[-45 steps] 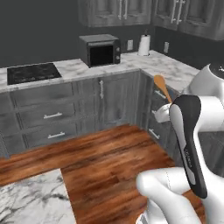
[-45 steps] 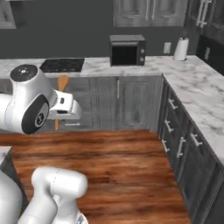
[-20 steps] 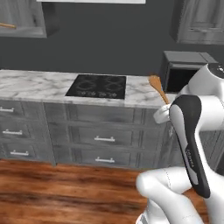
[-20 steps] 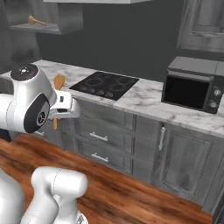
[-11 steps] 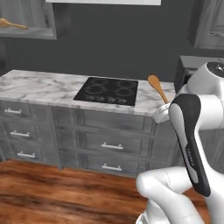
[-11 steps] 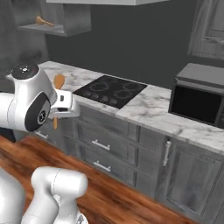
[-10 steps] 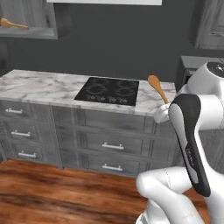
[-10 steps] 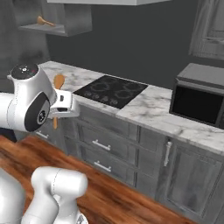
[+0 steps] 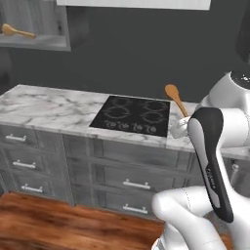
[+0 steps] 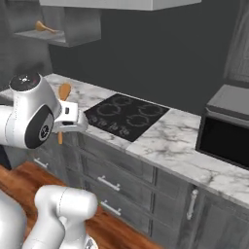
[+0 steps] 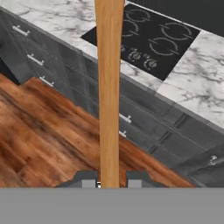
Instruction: Organize the utensils by type. Pick up the wooden spoons from the counter and place them in the open cabinet. Then pick up the metallic utensils from the counter and place them in the open drawer.
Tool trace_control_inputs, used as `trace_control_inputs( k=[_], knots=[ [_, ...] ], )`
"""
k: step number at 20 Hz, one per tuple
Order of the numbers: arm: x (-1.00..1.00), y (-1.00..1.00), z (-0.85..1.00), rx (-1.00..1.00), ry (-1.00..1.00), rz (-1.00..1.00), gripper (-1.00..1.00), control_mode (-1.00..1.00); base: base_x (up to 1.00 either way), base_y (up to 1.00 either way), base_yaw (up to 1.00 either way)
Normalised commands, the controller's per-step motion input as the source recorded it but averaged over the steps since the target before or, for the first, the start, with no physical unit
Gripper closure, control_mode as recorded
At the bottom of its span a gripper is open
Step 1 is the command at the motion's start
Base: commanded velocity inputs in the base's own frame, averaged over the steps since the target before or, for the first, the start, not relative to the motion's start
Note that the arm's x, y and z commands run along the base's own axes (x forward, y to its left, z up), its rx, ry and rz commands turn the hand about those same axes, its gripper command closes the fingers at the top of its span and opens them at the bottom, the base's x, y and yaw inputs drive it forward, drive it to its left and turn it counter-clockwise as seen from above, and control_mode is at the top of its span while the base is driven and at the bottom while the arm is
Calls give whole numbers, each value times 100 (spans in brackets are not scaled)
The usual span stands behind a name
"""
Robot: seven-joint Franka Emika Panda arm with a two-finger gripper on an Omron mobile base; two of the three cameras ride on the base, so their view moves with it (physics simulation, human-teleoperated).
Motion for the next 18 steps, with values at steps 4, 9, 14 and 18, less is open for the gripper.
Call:
trace_control_inputs(
  k=[4,9,14,18],
  knots=[
    [0,0,0,0,0,0,100,100,98,13,11],
    [0,0,0,0,0,0,100,100,30,51,-1],
    [0,0,0,0,0,0,100,100,19,67,-27],
    [0,0,0,0,0,0,100,100,31,63,-29]
  ],
)
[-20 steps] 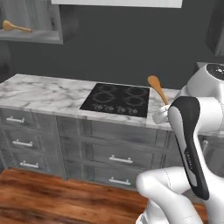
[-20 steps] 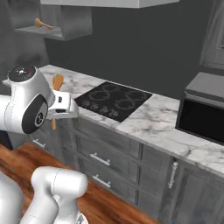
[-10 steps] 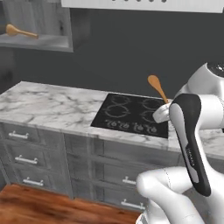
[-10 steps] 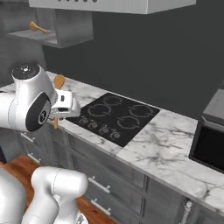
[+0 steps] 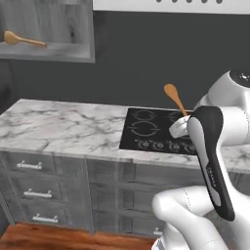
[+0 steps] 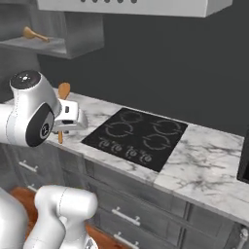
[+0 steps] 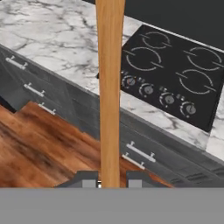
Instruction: Organize the utensils by type. Pick up the wooden spoons from the counter and place them in the open cabinet. Then pick up the metallic utensils from the counter and place them in the open drawer.
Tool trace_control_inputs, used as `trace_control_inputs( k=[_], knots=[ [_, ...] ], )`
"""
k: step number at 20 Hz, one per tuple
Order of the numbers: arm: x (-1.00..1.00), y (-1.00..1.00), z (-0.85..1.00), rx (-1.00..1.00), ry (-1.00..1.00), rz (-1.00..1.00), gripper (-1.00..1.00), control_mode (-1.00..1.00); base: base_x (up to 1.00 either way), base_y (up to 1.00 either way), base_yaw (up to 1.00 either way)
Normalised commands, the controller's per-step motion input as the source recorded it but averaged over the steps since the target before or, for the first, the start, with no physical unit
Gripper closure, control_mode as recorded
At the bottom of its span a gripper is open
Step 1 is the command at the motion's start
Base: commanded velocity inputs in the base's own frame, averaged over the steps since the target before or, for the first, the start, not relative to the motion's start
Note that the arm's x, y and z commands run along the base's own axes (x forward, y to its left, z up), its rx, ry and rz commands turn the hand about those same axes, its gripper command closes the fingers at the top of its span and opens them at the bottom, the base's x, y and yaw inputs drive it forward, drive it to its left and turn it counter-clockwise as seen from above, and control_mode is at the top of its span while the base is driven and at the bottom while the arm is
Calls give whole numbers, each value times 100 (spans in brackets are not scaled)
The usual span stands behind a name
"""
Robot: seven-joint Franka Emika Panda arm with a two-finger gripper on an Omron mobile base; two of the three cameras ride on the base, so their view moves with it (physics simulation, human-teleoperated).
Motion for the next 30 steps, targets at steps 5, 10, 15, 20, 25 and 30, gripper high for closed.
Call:
trace_control_inputs(
  k=[5,10,15,20,25,30],
  knots=[
    [0,0,0,0,0,0,100,100,11,76,-36],
    [0,0,0,0,0,0,100,100,11,77,-34],
    [0,0,0,0,0,0,100,100,6,68,-25],
    [0,0,0,0,0,0,100,100,1,70,-21],
    [0,0,0,0,0,0,100,100,3,71,-17],
    [0,0,0,0,0,0,100,100,14,60,-13]
  ],
)
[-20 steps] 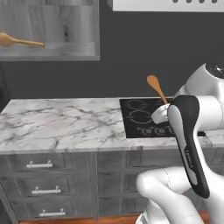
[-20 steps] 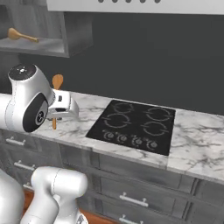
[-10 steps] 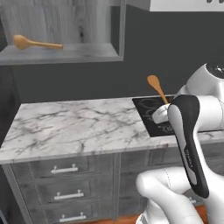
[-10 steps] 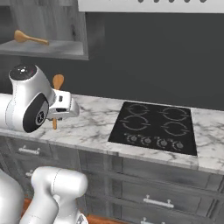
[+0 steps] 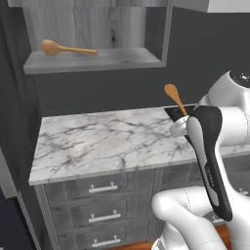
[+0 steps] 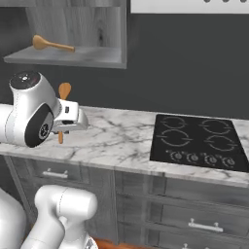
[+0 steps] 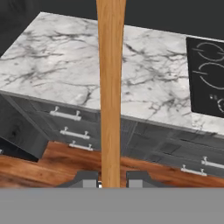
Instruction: Organize the utensils by type. Pick up the wooden spoons from the counter and place them in the open cabinet. Then pick up the metallic utensils from the counter and place them in the open drawer.
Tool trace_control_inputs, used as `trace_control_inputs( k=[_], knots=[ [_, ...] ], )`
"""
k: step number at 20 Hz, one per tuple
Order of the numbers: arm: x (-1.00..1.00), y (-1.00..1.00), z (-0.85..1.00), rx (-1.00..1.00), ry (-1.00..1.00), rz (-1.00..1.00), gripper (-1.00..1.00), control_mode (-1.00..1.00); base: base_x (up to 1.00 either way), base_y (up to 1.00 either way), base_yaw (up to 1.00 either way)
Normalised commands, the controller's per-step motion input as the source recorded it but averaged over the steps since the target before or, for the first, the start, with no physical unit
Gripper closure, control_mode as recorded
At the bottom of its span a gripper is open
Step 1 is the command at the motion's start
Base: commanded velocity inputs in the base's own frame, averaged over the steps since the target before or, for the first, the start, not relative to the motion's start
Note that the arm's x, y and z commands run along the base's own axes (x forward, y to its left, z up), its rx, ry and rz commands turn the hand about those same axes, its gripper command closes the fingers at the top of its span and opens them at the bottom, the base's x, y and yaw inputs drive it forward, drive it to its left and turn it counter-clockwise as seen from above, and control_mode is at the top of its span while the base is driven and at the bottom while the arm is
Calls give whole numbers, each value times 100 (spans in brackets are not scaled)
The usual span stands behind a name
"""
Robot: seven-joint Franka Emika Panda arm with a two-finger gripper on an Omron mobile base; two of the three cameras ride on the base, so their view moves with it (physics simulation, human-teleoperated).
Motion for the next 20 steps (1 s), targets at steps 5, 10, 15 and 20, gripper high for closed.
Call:
trace_control_inputs(
  k=[5,10,15,20],
  knots=[
    [0,0,0,0,0,0,100,100,54,38,-3],
    [0,0,0,0,0,0,100,100,70,21,0],
    [0,0,0,0,0,0,100,100,44,23,2],
    [0,0,0,0,0,0,100,100,43,26,1]
  ],
)
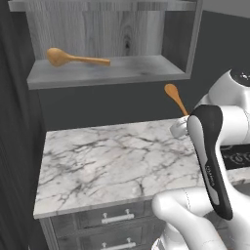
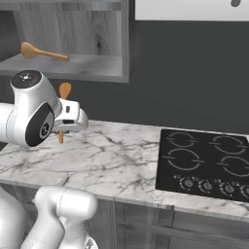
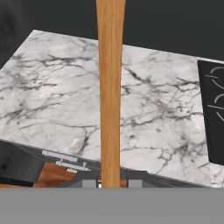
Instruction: Organize the utensils by type. Pick up the wooden spoons from the counter and place them in the open cabinet. Then pick up the metallic utensils from the counter and place them in the open drawer.
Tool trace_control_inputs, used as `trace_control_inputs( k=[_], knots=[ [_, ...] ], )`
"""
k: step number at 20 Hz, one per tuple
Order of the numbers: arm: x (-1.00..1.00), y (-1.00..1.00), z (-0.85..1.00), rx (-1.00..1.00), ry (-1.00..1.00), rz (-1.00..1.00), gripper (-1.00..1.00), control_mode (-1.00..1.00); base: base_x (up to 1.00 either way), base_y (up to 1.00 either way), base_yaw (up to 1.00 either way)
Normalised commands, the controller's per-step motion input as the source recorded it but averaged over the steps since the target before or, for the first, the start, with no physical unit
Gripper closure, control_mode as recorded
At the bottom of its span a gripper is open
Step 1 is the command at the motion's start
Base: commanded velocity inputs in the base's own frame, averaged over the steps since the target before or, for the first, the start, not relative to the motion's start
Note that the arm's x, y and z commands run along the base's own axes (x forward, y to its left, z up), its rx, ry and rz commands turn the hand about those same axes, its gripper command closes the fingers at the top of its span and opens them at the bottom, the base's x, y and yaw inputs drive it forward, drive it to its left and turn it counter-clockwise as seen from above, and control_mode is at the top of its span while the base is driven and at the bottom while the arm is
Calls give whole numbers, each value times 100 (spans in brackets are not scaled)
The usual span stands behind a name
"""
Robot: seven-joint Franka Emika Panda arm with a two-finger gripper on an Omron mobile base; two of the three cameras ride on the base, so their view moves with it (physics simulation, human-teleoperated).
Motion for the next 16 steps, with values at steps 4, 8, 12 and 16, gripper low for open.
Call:
trace_control_inputs(
  k=[4,8,12,16],
  knots=[
    [0,0,0,0,0,0,100,100,13,6,0],
    [0,0,0,0,0,0,100,100,2,3,0],
    [0,0,0,0,0,0,100,100,1,0,0],
    [0,0,0,0,0,0,100,100,4,0,2]
  ],
)
